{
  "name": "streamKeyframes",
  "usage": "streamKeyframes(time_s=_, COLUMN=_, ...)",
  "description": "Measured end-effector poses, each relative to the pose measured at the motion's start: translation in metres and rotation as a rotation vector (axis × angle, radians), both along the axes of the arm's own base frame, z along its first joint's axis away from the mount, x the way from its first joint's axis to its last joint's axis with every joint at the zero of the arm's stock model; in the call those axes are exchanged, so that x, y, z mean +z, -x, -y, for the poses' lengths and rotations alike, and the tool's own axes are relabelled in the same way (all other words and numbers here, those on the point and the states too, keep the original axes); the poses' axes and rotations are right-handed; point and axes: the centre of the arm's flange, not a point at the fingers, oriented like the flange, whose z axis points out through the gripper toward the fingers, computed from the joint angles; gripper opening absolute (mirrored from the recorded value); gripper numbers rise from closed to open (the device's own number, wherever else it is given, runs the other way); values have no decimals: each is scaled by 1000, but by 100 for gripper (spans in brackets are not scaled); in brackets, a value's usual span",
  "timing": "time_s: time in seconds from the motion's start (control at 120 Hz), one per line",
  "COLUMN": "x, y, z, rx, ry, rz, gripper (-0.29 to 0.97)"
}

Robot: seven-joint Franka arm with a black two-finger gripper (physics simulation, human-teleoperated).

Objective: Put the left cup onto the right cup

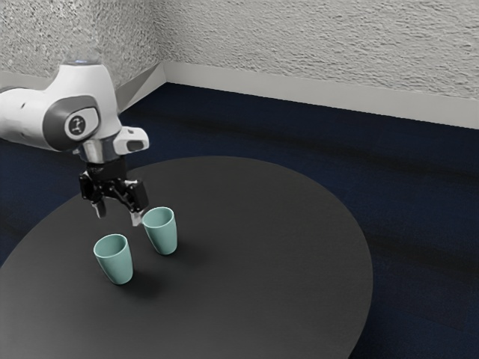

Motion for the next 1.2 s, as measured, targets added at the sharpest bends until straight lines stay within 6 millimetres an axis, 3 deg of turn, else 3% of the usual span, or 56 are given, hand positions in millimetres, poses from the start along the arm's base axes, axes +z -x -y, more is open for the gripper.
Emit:
streamKeyframes(time_s=0.225, x=-9, y=9, z=1, rx=2, ry=1, rz=9, gripper=67)
streamKeyframes(time_s=1.2, x=-50, y=7, z=-12, rx=18, ry=-14, rz=-28, gripper=65)
